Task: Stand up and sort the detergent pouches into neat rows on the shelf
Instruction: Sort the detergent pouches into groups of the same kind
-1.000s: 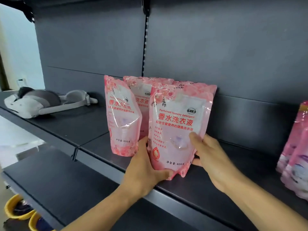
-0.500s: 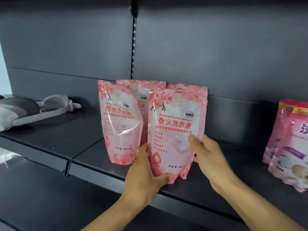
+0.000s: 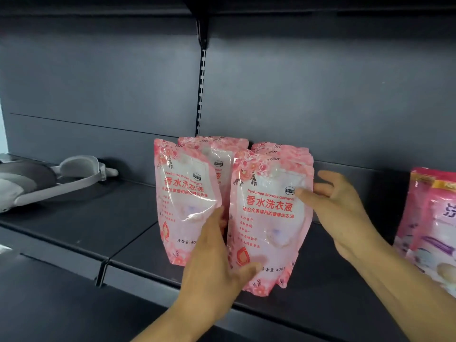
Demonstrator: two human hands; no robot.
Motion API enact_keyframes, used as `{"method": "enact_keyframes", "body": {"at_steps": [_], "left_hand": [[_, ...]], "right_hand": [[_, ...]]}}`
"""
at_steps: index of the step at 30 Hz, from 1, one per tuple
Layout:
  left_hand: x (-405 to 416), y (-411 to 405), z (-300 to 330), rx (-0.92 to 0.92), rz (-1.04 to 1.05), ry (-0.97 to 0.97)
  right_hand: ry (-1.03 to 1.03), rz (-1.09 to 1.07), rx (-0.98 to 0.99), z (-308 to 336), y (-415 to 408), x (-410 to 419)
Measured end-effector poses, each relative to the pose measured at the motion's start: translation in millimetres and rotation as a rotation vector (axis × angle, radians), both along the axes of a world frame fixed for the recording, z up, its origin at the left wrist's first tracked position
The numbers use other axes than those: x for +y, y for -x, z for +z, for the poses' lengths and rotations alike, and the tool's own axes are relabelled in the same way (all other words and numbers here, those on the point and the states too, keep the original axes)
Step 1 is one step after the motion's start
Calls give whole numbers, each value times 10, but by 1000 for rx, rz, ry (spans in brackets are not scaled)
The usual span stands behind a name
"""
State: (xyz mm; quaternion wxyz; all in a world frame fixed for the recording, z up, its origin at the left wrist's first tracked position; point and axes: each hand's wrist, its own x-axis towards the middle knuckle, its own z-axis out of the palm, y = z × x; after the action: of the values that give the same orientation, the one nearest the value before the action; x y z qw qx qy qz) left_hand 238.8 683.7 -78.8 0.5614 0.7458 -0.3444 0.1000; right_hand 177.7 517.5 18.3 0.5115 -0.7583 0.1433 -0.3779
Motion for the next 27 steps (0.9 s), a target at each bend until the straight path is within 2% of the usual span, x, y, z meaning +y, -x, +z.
{"method": "enact_keyframes", "body": {"at_steps": [2, 7, 10, 13, 17, 20, 23, 27], "left_hand": [[-171, 20, -57, 30, 12, 11], [-417, 59, -224, 62, 198, -146], [-432, -11, -273, -1, 236, -177], [-410, -36, -289, -25, 238, -204], [-369, -49, -294, -6, 180, -201], [-340, -58, -306, 11, 142, -186], [-306, -65, -310, 52, 90, -154], [-236, 8, -185, 157, -84, -24]], "right_hand": [[-28, 28, -45, 17, -43, -35], [319, -163, -61, 82, 43, -48], [520, -248, -98, 87, 134, -23], [634, -307, -134, 46, 168, 23], [557, -249, -105, 99, 133, -15], [367, -3, -61, 83, 176, -69], [225, 207, 50, -155, 244, -121], [100, 271, 169, -579, 321, -166]]}}
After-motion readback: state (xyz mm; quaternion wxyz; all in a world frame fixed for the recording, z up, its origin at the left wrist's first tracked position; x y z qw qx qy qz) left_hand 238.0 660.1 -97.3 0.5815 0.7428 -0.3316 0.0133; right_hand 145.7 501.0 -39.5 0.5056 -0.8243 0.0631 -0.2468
